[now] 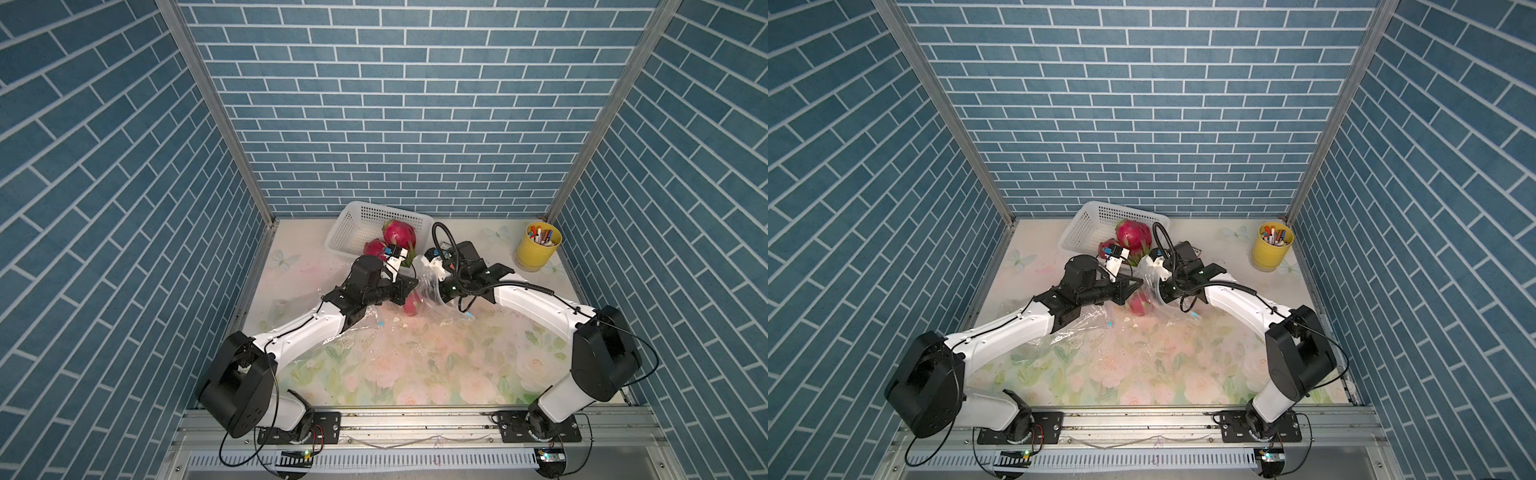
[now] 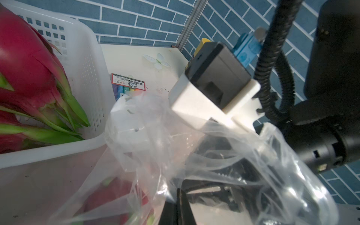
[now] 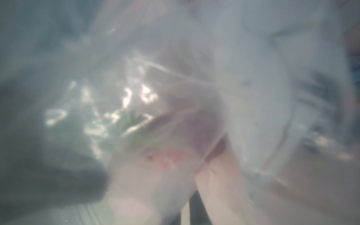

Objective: Open the zip-top bag and take out the dragon fruit
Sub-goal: Pick up the dragon fruit from the zipper food storage bag.

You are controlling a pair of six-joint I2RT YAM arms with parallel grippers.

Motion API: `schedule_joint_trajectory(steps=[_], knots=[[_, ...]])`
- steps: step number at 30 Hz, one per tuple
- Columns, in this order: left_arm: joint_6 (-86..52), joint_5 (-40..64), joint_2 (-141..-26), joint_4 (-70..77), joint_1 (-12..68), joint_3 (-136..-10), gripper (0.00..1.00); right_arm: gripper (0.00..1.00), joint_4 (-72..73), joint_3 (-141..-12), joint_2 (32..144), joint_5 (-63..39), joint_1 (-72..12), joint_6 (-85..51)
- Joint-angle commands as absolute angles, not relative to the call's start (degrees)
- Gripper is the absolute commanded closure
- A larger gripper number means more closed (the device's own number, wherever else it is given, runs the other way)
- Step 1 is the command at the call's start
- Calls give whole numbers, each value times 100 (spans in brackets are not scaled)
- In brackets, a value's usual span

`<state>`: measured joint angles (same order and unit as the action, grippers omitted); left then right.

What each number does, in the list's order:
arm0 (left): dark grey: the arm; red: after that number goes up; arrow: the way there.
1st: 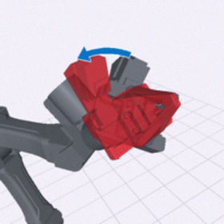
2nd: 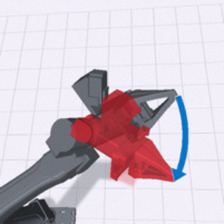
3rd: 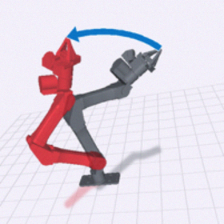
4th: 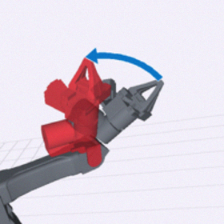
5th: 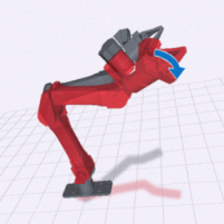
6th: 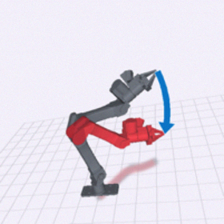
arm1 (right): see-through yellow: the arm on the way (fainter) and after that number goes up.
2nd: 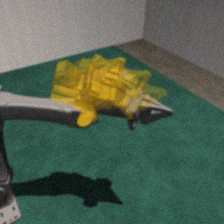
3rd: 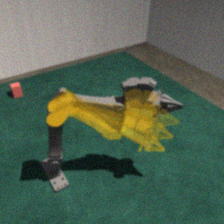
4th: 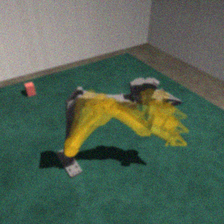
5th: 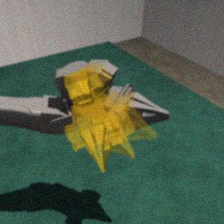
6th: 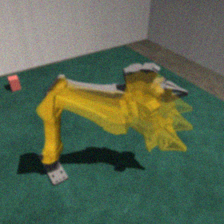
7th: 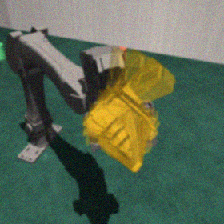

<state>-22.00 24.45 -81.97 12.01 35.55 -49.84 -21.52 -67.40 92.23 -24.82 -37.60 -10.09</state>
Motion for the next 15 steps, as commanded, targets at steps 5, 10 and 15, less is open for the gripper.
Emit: schedule_joint_trajectory(steps=[5,10,15], knots=[[-2013,2510,-8494,1128,3560,-5267,94,69,-1491,-6691,9265,-2589,-3833,-859],[-2024,2497,-8516,1100,3562,-5286,94,45,-1041,-6492,9290,-2769,-3840,-945],[-2018,2472,-8490,1124,3560,-5325,94,41,-910,-6472,9491,-2914,-3876,-890]])
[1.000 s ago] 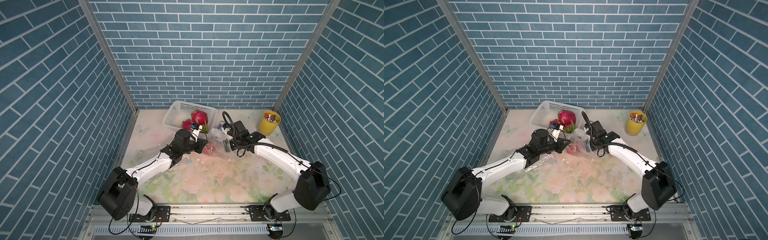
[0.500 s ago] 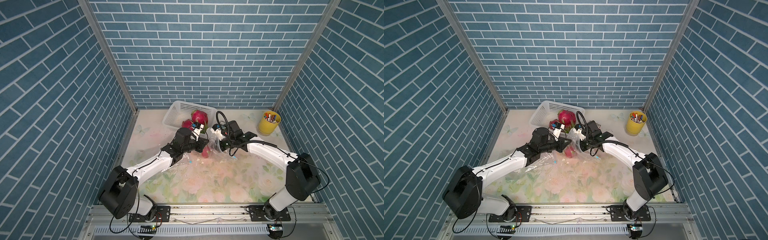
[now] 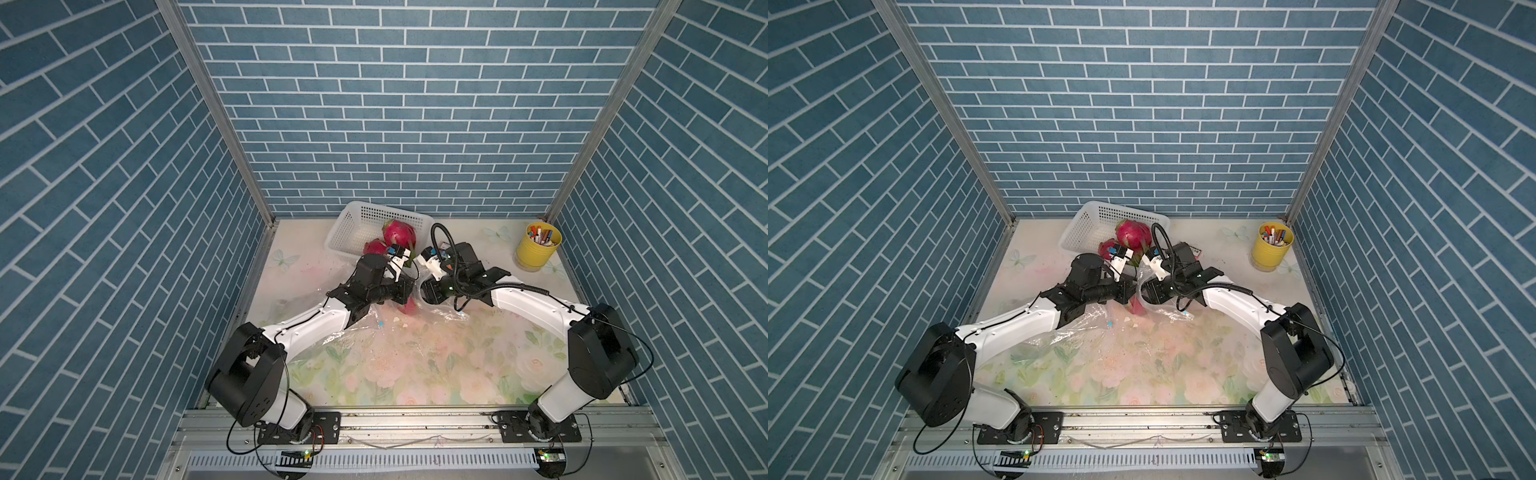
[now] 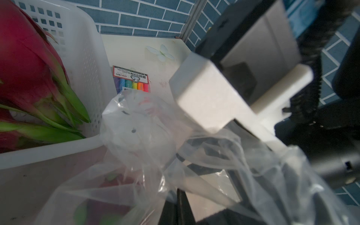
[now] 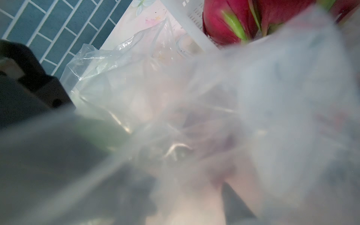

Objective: Open the zip-top bag and take out the dragon fruit
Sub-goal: Pick up the dragon fruit from the zipper food storage bag.

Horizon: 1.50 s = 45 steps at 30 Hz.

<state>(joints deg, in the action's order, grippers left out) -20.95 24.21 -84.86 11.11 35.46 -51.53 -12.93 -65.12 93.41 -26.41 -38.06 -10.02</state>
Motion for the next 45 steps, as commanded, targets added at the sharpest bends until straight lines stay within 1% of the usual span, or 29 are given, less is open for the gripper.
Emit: schedule_joint_trajectory(steps=[1,2,7,8,14,16,19,25,27,30,31,36,39,42,45], knots=[[-2021,2447,-8492,1116,3564,-5343,94,44,-868,-6472,9524,-2979,-3874,-940],[-2028,2428,-8511,1116,3568,-5347,94,49,-817,-6464,9544,-3031,-3877,-984],[-2061,2248,-8586,1117,3557,-5357,94,95,-697,-6328,9391,-3146,-3880,-1151],[-2068,2179,-8596,1096,3551,-5369,94,100,-696,-6285,9312,-3159,-3879,-1164],[-2057,1775,-8802,987,3542,-5492,94,100,-757,-5835,8596,-3402,-3876,-1295],[-2065,1739,-8885,976,3542,-5534,94,100,-707,-5681,8385,-3758,-3878,-1404],[-2117,1781,-8964,1002,3542,-5552,94,100,-528,-5598,8399,-4385,-3892,-1644],[-2152,1799,-8919,1042,3544,-5511,94,100,-445,-5540,8687,-4064,-3929,-1656],[-2145,1819,-8886,1041,3543,-5489,94,94,-742,-5630,8695,-3706,-3924,-1483],[-2153,1869,-8833,1073,3543,-5427,94,77,-1227,-5681,8485,-3058,-3921,-1130],[-2153,1880,-8817,1085,3544,-5411,94,74,-1368,-5678,8370,-2827,-3913,-1012],[-2118,1947,-8789,1106,3543,-5364,94,68,-1746,-5601,7900,-2053,-3855,-640],[-2057,1970,-8789,1049,3546,-5387,94,71,-1855,-5626,7920,-1829,-3833,-559],[-2006,1982,-8760,998,3543,-5405,94,79,-1885,-5656,8068,-1604,-3823,-501],[-2005,2020,-8734,1023,3542,-5392,94,87,-1667,-5685,8306,-1605,-3823,-534]])
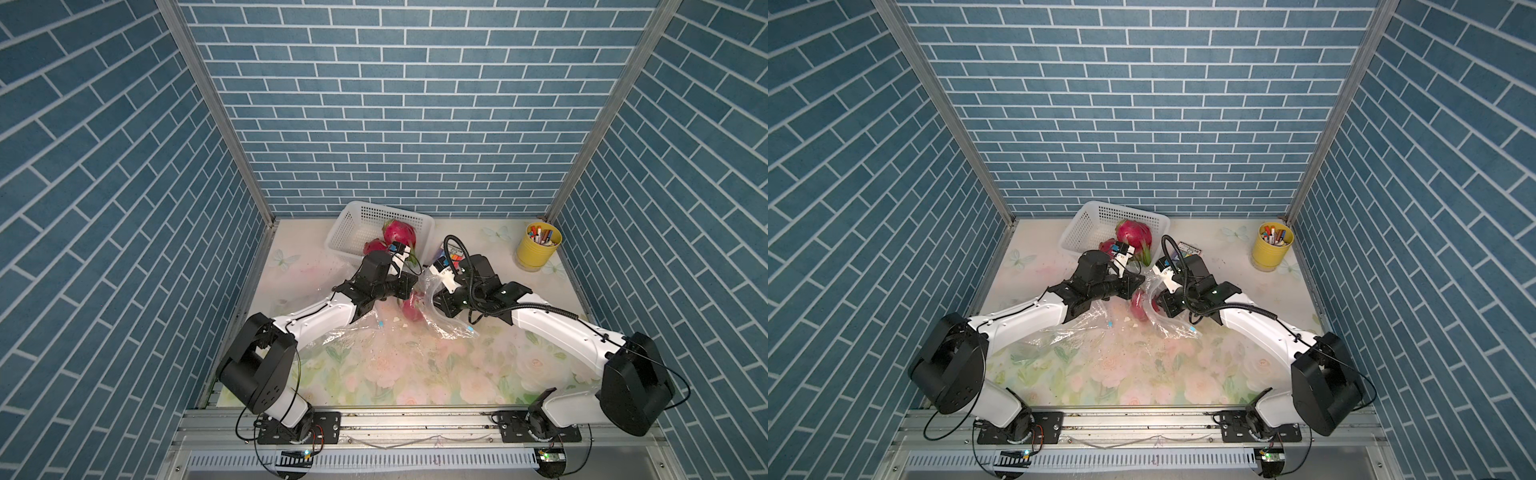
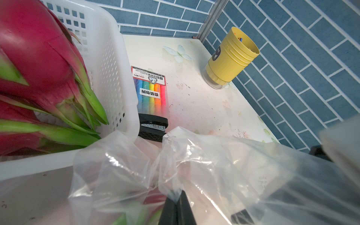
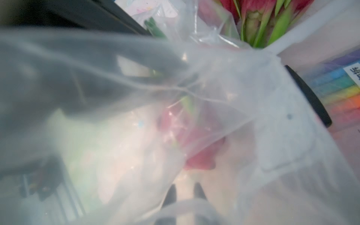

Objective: Open the zip-top bag and take out the dragon fruit
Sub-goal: Pick up the dragon fruit from the zipper food storage bag.

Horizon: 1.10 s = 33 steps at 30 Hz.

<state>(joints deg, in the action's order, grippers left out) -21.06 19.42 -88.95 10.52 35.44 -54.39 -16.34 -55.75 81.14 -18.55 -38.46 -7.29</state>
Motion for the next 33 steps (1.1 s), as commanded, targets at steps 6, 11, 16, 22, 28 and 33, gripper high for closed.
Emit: schedule_joint_trajectory(steps=[6,11,16,22,28,33], knots=[[-2074,2118,-8754,1090,3542,-5359,94,89,-1182,-6021,8855,-2054,-3907,-589],[-2058,2069,-8753,1048,3549,-5365,94,73,-941,-6075,8969,-2259,-4072,-541],[-2013,1994,-8781,984,3542,-5418,94,46,-873,-5965,8851,-2285,-4260,-516],[-2060,2121,-8797,1036,3542,-5458,94,38,-745,-6005,9153,-1819,-4373,-429],[-2066,2250,-8764,1047,3542,-5436,94,37,-803,-6151,9335,-898,-4380,-137],[-2022,2230,-8710,976,3542,-5418,94,43,-1035,-6186,9301,-870,-4336,100]])
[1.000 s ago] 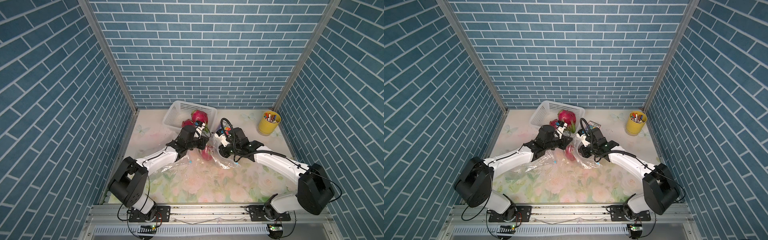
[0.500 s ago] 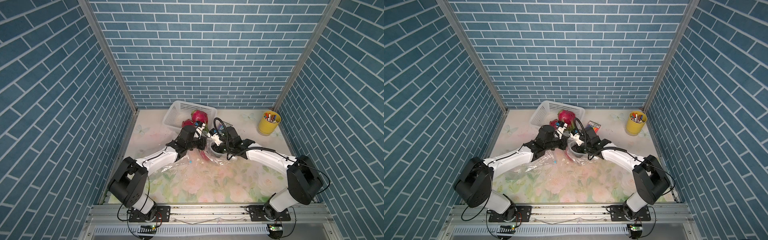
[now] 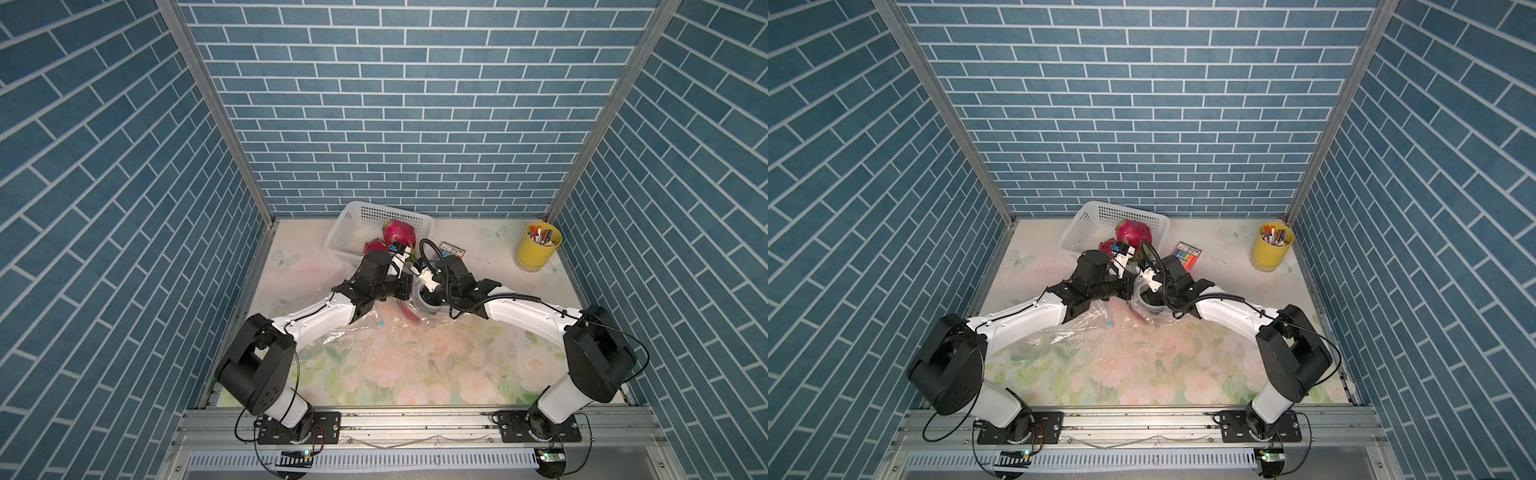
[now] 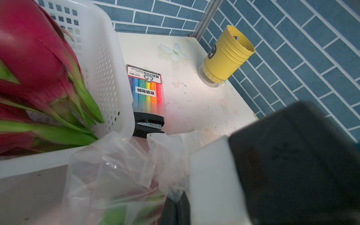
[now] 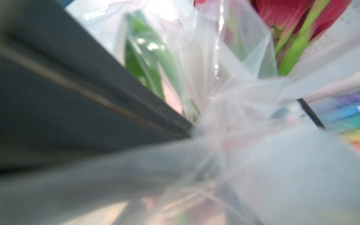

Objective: Open the zip-top bag and take out the dragon fruit
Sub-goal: Pick up the dragon fruit from the zipper food storage bag.

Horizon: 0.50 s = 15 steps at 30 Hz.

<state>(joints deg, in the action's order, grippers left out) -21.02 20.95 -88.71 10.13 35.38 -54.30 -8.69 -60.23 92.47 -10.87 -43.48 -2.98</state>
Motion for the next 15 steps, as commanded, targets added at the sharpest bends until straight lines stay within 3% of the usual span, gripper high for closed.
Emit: schedule_joint_trajectory(steps=[1,4,8,11,13,15], knots=[[-2013,2235,-8694,968,3544,-5422,94,45,-1076,-6203,9309,-1006,-4299,105],[-1986,2234,-8727,941,3542,-5429,94,47,-1186,-6329,9463,-1343,-4276,125],[-2029,2347,-8804,1001,3542,-5466,93,36,-1289,-6630,9856,-1984,-4326,40],[-2065,2347,-8822,1036,3542,-5467,93,12,-1117,-6620,9924,-1891,-4450,31],[-2076,2359,-8833,1059,3545,-5458,93,3,-993,-6601,9940,-1890,-4488,0],[-2083,2379,-8848,1066,3542,-5474,93,2,-968,-6638,9995,-1866,-4491,-9]])
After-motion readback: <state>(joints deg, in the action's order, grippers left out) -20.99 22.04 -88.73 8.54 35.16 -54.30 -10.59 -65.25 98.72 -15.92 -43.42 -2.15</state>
